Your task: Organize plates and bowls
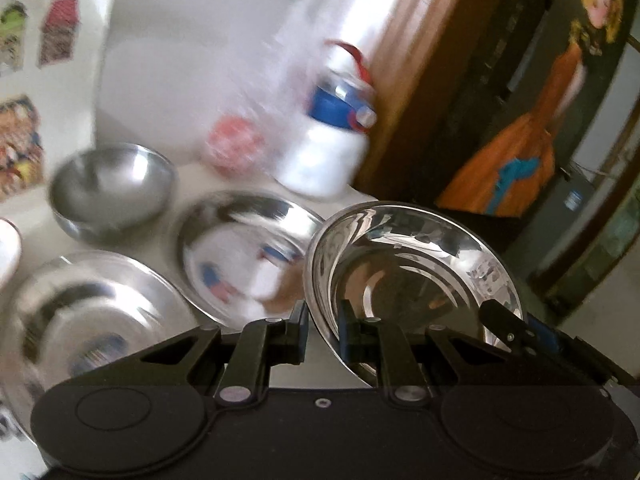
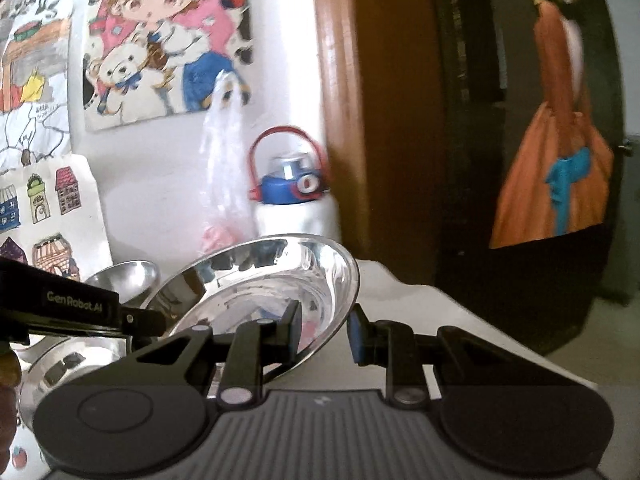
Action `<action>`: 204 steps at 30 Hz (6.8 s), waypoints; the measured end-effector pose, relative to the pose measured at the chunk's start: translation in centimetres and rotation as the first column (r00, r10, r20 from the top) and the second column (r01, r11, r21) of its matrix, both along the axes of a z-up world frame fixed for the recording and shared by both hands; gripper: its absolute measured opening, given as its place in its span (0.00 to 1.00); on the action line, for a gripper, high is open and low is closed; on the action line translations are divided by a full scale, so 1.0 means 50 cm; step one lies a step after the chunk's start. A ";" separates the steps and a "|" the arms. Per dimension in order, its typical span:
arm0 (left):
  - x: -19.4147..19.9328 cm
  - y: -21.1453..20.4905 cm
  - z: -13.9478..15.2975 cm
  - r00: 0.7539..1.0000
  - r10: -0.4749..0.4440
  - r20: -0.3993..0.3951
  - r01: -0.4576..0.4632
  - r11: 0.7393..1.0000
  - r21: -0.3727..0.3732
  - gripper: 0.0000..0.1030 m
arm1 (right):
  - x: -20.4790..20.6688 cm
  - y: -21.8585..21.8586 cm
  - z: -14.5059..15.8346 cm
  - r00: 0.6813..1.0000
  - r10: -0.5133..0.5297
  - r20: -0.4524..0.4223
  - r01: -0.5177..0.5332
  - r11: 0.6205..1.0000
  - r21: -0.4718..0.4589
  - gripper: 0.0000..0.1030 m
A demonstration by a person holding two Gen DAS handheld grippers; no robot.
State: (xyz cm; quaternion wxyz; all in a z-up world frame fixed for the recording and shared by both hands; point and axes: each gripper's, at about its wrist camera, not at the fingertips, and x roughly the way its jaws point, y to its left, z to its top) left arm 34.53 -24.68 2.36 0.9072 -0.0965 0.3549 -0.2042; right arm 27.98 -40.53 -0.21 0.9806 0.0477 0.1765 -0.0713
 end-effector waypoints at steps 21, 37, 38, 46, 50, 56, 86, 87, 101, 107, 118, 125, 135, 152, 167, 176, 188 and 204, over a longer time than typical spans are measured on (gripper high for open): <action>0.129 0.056 -0.059 0.990 0.140 -0.010 -0.138 0.983 0.119 0.18 | 0.145 0.070 -0.064 0.991 0.064 -0.119 -0.076 0.992 -0.101 0.41; 0.104 0.081 -0.050 0.990 0.143 0.008 -0.143 0.985 0.095 0.43 | 0.136 0.079 -0.058 0.992 0.075 -0.106 -0.086 0.991 -0.100 0.72; 0.101 0.083 -0.049 0.990 0.140 0.009 -0.141 0.986 0.092 0.43 | 0.128 0.079 -0.054 0.993 0.075 -0.096 -0.084 0.992 -0.095 0.76; 0.046 0.115 -0.009 0.987 0.140 0.081 -0.145 0.988 0.054 0.65 | 0.045 0.098 -0.013 0.998 0.057 -0.018 -0.058 0.996 -0.069 0.93; 0.006 0.148 0.021 0.980 0.145 0.134 -0.153 0.987 0.048 0.77 | -0.008 0.118 0.015 0.998 0.057 0.033 -0.055 0.997 -0.053 1.00; -0.053 0.222 0.062 0.967 0.153 0.205 -0.165 0.985 0.041 0.98 | -0.082 0.163 0.043 0.993 0.081 0.091 -0.079 0.996 -0.027 1.00; -0.101 0.338 -0.027 0.993 -0.106 0.058 0.094 0.981 0.172 0.99 | -0.160 0.223 -0.056 0.998 0.028 -0.049 -0.020 0.987 0.161 1.00; -0.095 0.338 -0.031 0.993 -0.111 0.052 0.100 0.979 0.178 0.99 | -0.153 0.222 -0.059 0.998 0.030 -0.054 -0.021 0.986 0.165 1.00; -0.048 0.339 -0.053 0.989 -0.145 0.036 0.135 0.971 0.196 0.99 | -0.068 0.218 -0.080 0.992 0.092 -0.090 -0.072 0.975 0.209 1.00; -0.037 0.327 -0.056 0.978 -0.206 0.037 0.194 0.957 0.215 0.99 | -0.039 0.214 -0.093 0.988 0.113 -0.108 -0.084 0.966 0.245 1.00; 0.001 0.335 -0.076 0.987 -0.157 -0.029 0.160 0.976 0.149 0.84 | 0.000 0.238 -0.107 0.978 0.164 -0.128 -0.129 0.961 0.245 0.74; 0.012 0.340 -0.082 0.994 -0.093 -0.053 0.099 0.987 0.125 0.66 | 0.013 0.250 -0.115 0.970 0.189 -0.154 -0.147 0.958 0.246 0.34; 0.011 0.344 -0.083 0.994 -0.063 -0.092 0.074 0.990 0.120 0.33 | -0.017 0.252 -0.108 0.972 0.166 -0.163 -0.128 0.966 0.223 0.19; -0.091 0.327 -0.084 0.983 -0.123 -0.133 0.136 0.986 0.092 0.19 | -0.152 0.205 -0.109 0.979 0.129 -0.157 -0.085 0.962 0.260 0.16; -0.146 0.301 -0.070 0.988 -0.134 -0.073 0.135 0.991 0.000 0.15 | -0.190 0.171 -0.080 0.994 0.062 -0.094 -0.037 0.968 0.248 0.16; -0.097 0.253 -0.031 0.994 -0.113 -0.009 0.113 0.994 -0.007 0.15 | -0.094 0.140 -0.029 0.999 0.024 -0.046 -0.016 0.986 0.166 0.16; 0.083 0.160 -0.021 0.997 -0.064 0.031 0.064 0.998 -0.003 0.15 | 0.095 0.069 -0.042 0.997 0.010 -0.075 -0.006 0.999 0.054 0.17; 0.163 0.124 -0.064 1.000 -0.016 -0.015 0.017 1.000 0.025 0.15 | 0.162 0.058 -0.088 0.993 0.022 -0.120 -0.019 1.000 0.020 0.18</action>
